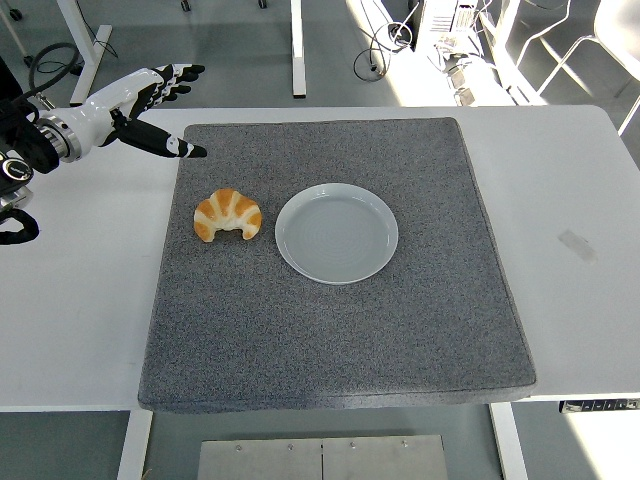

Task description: Place the bread on the plate

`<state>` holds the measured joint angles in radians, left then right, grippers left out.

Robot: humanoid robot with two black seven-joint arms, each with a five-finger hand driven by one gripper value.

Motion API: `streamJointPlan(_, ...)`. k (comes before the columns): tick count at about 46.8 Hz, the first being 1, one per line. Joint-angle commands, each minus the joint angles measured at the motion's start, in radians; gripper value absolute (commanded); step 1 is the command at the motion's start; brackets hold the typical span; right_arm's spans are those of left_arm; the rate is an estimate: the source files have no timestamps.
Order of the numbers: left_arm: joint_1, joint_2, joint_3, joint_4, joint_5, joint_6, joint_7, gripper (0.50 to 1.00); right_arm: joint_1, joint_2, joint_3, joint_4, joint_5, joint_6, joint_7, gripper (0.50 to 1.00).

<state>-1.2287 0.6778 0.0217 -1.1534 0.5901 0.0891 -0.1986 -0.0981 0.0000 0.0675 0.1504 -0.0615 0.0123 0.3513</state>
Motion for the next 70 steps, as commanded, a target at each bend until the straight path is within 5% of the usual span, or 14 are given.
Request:
streamJointPlan(1,0.000,0.000,0.020,-0.005,0.049,0.000,0.024,0.971,0.000,0.000,0.000,0.000,0.000,0.000,0.000,1.000)
streamJointPlan(70,0.037,-0.175,0.149,0.130,0.273,0.011,0.111,0.971,0.000,0.000,0.000,0.000,0.000,0.000,0.000,1.000)
